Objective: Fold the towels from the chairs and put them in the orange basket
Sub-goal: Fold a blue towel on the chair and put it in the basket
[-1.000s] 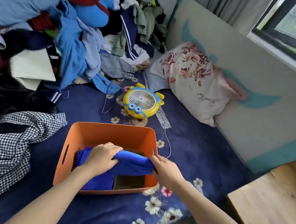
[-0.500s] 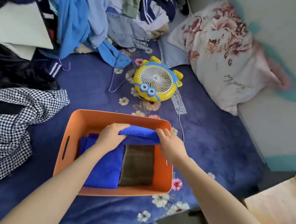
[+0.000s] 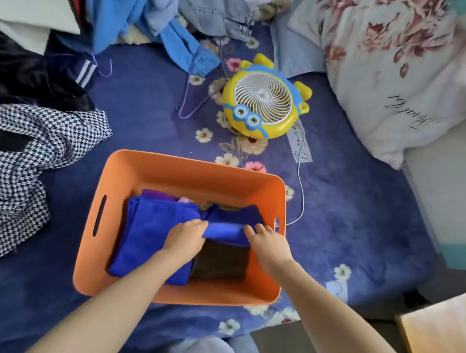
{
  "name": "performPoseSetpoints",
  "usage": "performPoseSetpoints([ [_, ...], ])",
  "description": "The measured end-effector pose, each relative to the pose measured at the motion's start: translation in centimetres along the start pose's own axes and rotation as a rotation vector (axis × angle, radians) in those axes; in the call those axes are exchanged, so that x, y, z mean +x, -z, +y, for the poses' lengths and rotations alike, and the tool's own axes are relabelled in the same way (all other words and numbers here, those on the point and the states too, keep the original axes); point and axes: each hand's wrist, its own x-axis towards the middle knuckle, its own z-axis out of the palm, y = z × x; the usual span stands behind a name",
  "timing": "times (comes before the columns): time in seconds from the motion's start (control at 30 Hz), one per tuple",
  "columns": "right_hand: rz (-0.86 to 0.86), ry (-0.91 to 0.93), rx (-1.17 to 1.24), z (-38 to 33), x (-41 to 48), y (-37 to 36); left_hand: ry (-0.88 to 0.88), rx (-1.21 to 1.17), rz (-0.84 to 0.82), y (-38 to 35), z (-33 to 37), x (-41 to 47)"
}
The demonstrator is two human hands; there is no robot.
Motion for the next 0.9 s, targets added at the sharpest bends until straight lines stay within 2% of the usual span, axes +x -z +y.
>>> performPoseSetpoints([
  [0.03,0.038,-0.01,-0.002,0.1,0.3,0.2,0.005,-0.051,0.042,0.8,0.1,0.3],
  [0.1,0.206,-0.03,-0.026,0.5,1.0,0.5,-0.061,-0.141,0.241,2.3,0.4,0.4],
  [0.17,0.311,-0.043,0.004,0.2,1.3,0.3,-0.189,-0.022,0.376,2.3,0.1,-0.1],
  [0.23,0.297,0.001,-0.001,-0.4,1.0,-0.9,-0.286,0.141,0.401,0.9,-0.4,-1.0],
  [0.27,0.233,0.013,-0.025,-0.6,0.7,-1.8,-0.342,0.214,0.371,-0.6,-0.7,-1.4],
  [0.33,-0.194,0.055,0.031,-1.2,0.2,-2.9,-0.409,0.412,0.157,-2.7,-0.8,-2.1],
  [0.4,-0.614,0.139,0.104,-1.5,-0.1,-4.6,-0.365,0.547,-0.144,-3.8,-0.5,-2.5],
  [0.43,-0.727,0.147,0.125,-1.8,-0.1,-4.9,-0.34,0.576,-0.216,-4.6,-0.3,-2.3],
  [0.47,-0.76,0.148,0.124,-2.2,-0.1,-5.3,-0.316,0.587,-0.278,-4.9,0.1,-2.1],
  [0.67,-0.614,0.128,0.012,-2.4,0.0,-5.4,-0.264,0.648,-0.395,-5.3,1.8,-2.3],
  [0.9,-0.283,0.118,-0.008,0.0,-1.3,-2.2,-0.203,0.48,-0.277,-2.4,2.2,-2.3],
])
